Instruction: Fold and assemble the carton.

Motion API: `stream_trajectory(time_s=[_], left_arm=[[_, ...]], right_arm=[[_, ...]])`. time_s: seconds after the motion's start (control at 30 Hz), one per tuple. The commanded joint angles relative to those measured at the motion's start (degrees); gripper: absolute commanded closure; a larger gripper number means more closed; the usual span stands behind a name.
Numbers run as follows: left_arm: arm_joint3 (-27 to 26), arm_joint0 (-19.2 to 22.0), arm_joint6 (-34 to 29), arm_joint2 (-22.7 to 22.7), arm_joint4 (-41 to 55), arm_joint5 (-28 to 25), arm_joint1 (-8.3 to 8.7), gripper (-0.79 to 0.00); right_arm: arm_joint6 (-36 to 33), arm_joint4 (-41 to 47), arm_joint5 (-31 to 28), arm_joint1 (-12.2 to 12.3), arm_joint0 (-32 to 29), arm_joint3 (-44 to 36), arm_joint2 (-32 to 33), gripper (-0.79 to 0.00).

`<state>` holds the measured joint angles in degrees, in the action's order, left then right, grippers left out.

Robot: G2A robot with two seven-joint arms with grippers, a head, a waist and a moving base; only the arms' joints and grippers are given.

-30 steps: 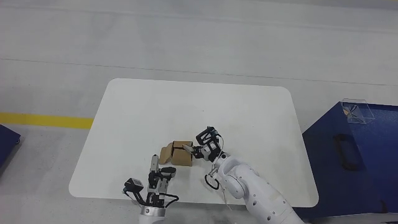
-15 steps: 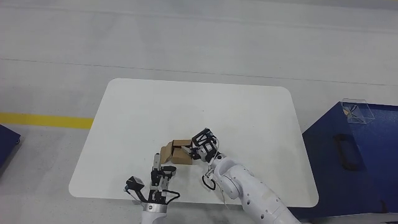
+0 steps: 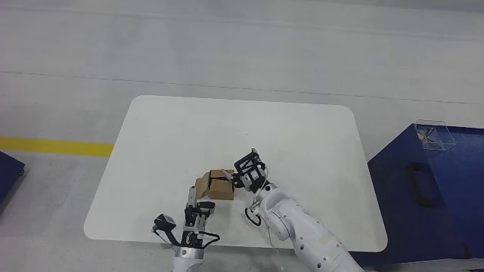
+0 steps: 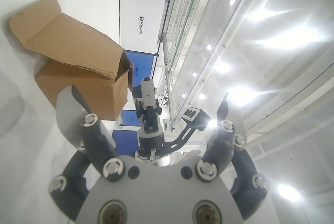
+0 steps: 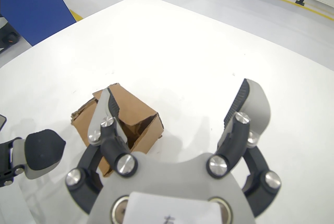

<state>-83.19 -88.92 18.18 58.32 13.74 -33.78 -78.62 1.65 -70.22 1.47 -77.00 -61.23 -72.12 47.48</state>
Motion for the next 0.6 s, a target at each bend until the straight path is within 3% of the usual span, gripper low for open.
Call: stream_trajectory(time_s=[0.0,0.57], left_arm=[[0.1,0.1,0.1,-0.1,-0.3,-0.3,-0.19,-0.785],[1.6,1.6,0.3,-0.3,1.7,2.4,-1.86,-0.785]], right_arm=[[0.0,-0.3,0.2,-0.4,0.5,1.2,-0.7,-0.785],[0.4,0.3,-1.0,-2.6,2.2,6.9,-1.5,-0.785]])
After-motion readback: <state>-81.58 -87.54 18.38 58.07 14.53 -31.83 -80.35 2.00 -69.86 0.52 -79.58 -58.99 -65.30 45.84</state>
